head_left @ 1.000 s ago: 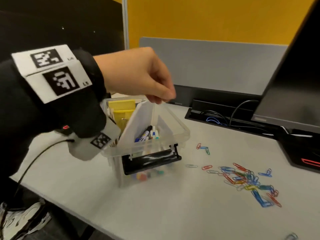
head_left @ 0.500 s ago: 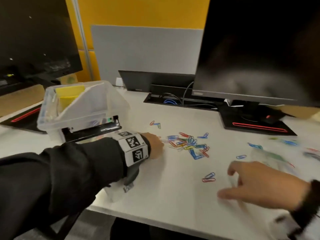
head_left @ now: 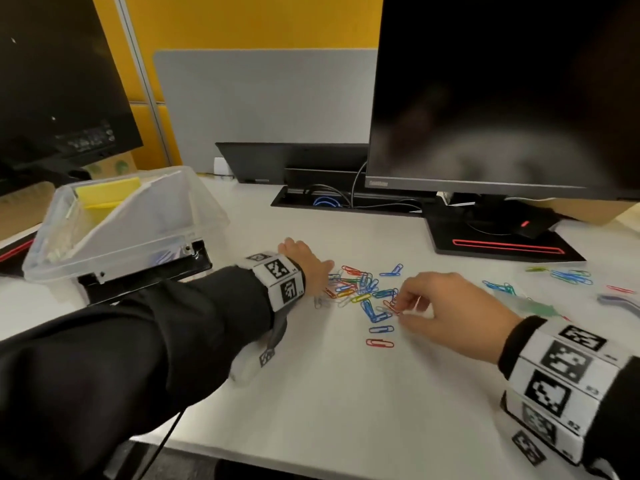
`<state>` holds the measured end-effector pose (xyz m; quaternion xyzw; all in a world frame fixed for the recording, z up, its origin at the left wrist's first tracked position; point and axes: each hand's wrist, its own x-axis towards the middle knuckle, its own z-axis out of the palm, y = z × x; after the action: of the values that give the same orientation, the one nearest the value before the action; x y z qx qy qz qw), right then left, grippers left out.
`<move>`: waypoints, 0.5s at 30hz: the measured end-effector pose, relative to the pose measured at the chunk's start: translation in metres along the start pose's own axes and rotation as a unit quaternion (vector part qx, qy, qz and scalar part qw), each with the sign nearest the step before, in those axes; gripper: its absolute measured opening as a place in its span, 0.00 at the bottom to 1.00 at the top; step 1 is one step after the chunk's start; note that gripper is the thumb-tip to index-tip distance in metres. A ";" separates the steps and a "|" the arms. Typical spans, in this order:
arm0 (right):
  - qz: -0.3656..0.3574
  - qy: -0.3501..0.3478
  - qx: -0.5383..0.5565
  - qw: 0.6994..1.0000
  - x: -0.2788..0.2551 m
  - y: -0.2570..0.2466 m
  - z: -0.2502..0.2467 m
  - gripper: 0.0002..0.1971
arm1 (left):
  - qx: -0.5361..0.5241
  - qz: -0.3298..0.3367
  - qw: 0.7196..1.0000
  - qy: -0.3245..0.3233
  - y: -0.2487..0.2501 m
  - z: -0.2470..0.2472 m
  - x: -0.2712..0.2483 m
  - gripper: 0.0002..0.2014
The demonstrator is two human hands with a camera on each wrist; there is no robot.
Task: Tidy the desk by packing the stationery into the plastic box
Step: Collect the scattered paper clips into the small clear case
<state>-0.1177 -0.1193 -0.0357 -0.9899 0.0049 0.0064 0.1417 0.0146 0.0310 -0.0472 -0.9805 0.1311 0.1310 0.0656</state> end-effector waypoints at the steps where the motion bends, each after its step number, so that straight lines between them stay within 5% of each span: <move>1: 0.030 0.018 -0.026 0.999 -0.001 0.007 -0.005 0.10 | -0.008 -0.010 1.000 -0.005 -0.001 -0.004 0.003 0.35; 7: 0.299 -0.068 -0.114 0.945 -0.011 0.057 -0.033 0.48 | -0.096 0.082 0.990 -0.065 0.008 -0.013 0.011 0.27; 11: 0.318 -0.099 -0.068 0.940 -0.017 0.067 -0.030 0.37 | -0.126 0.199 0.969 -0.078 0.023 -0.002 -0.006 0.27; 15: 0.256 -0.033 -0.047 0.965 -0.013 0.062 -0.024 0.33 | -0.197 0.258 0.945 0.043 0.026 -0.002 -0.012 0.25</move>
<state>-0.1313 -0.1853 -0.0300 -0.9603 0.2533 0.0755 0.0889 -0.0037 0.0088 -0.0445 -0.9111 0.3541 0.1240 -0.1705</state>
